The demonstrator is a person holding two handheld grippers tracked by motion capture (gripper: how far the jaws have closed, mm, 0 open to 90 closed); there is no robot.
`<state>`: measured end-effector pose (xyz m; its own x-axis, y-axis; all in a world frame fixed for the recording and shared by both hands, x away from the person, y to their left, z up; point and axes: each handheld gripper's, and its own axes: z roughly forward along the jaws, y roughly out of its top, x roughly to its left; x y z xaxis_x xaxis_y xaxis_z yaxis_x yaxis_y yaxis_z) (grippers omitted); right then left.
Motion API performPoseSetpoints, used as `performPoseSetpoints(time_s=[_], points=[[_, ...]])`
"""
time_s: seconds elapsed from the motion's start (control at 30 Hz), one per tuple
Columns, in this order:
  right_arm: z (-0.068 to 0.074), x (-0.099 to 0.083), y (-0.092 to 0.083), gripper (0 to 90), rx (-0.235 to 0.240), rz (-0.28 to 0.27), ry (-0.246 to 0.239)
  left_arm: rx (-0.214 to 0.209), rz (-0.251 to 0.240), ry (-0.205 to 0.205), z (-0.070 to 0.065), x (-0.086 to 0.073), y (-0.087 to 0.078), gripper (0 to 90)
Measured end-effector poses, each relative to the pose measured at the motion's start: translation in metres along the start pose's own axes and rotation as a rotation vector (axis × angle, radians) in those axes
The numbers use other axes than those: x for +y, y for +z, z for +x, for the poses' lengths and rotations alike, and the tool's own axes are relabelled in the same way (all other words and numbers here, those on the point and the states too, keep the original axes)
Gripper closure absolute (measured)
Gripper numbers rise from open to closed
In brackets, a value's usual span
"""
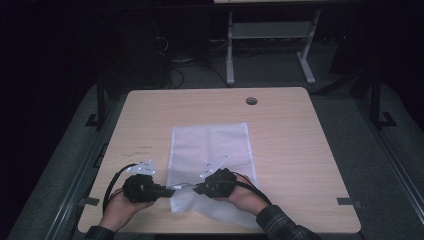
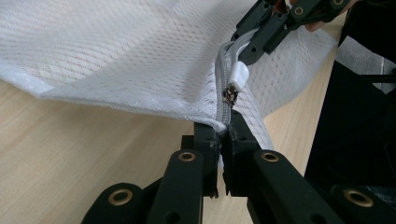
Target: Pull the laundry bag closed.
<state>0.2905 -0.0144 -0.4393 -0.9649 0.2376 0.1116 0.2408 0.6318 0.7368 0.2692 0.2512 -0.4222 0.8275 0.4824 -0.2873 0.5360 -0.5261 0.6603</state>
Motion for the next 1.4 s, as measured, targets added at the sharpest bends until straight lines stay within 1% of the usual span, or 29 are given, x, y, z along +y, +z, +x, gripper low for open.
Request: performPoseSetpoints(time_s=[0.03,0.07,0.1,0.2,0.23,0.3,0.33,0.37,0.4,0.5,0.6,0.7,0.77,0.83,0.93,1.1,1.17,1.27,1.4], points=[[0.0,0.0,0.0,79.1,0.002,0.001,0.001,-0.002,0.002,-0.002,0.0,0.0,0.0,85.2],[0.0,0.0,0.0,79.1,0.002,0.001,0.001,-0.002,0.002,-0.002,0.0,0.0,0.0,85.2],[-0.001,0.001,-0.001,70.8,0.018,0.0,0.005,-0.004,0.004,-0.004,0.0,0.0,0.0,85.3],[-0.001,0.002,-0.004,67.4,0.025,-0.009,0.005,-0.005,0.012,-0.004,-0.001,0.0,0.001,85.3],[0.0,0.006,-0.009,60.2,0.023,-0.024,-0.003,-0.007,0.019,-0.005,-0.001,0.0,0.001,85.3],[0.0,0.01,-0.015,58.4,0.024,-0.034,-0.006,-0.009,0.024,-0.009,-0.001,0.0,0.002,85.3],[0.0,0.01,-0.015,58.4,0.024,-0.034,-0.006,-0.009,0.024,-0.009,-0.001,0.0,0.002,85.3],[0.003,0.014,-0.02,61.4,0.038,-0.048,-0.017,-0.01,0.021,-0.013,-0.001,0.0,0.002,85.3],[0.005,0.017,-0.022,63.9,0.042,-0.053,-0.028,-0.01,0.022,-0.012,-0.001,0.0,0.003,85.3],[0.01,0.022,-0.021,69.2,0.065,-0.047,-0.041,-0.008,0.022,-0.008,-0.002,0.0,0.003,85.3],[0.012,0.025,-0.014,69.4,0.081,-0.028,-0.048,-0.007,0.027,0.001,-0.002,0.001,0.003,85.3],[0.012,0.027,-0.006,68.6,0.091,-0.01,-0.045,-0.007,0.025,0.013,-0.003,0.001,0.002,85.3],[0.012,0.028,-0.003,68.6,0.096,-0.008,-0.042,-0.007,0.025,0.015,-0.004,0.002,0.002,85.3],[0.012,0.031,0.001,68.7,0.1,-0.017,-0.036,-0.008,0.028,0.031,-0.005,0.002,0.003,85.3],[0.011,0.035,0.008,69.2,0.109,-0.015,-0.033,-0.004,0.032,0.039,-0.006,0.002,0.003,85.3],[0.014,0.037,0.011,72.1,0.134,-0.015,-0.039,0.002,0.033,0.036,-0.006,0.001,0.003,85.3],[0.015,0.037,0.01,73.0,0.134,-0.012,-0.038,-0.001,0.033,0.039,-0.006,0.002,0.003,85.4],[0.015,0.037,0.013,75.4,0.139,-0.01,-0.041,-0.002,0.033,0.054,-0.009,0.003,0.003,85.4],[0.017,0.036,0.017,76.8,0.151,0.005,-0.027,-0.006,0.037,0.067,-0.011,0.004,0.004,85.4]])
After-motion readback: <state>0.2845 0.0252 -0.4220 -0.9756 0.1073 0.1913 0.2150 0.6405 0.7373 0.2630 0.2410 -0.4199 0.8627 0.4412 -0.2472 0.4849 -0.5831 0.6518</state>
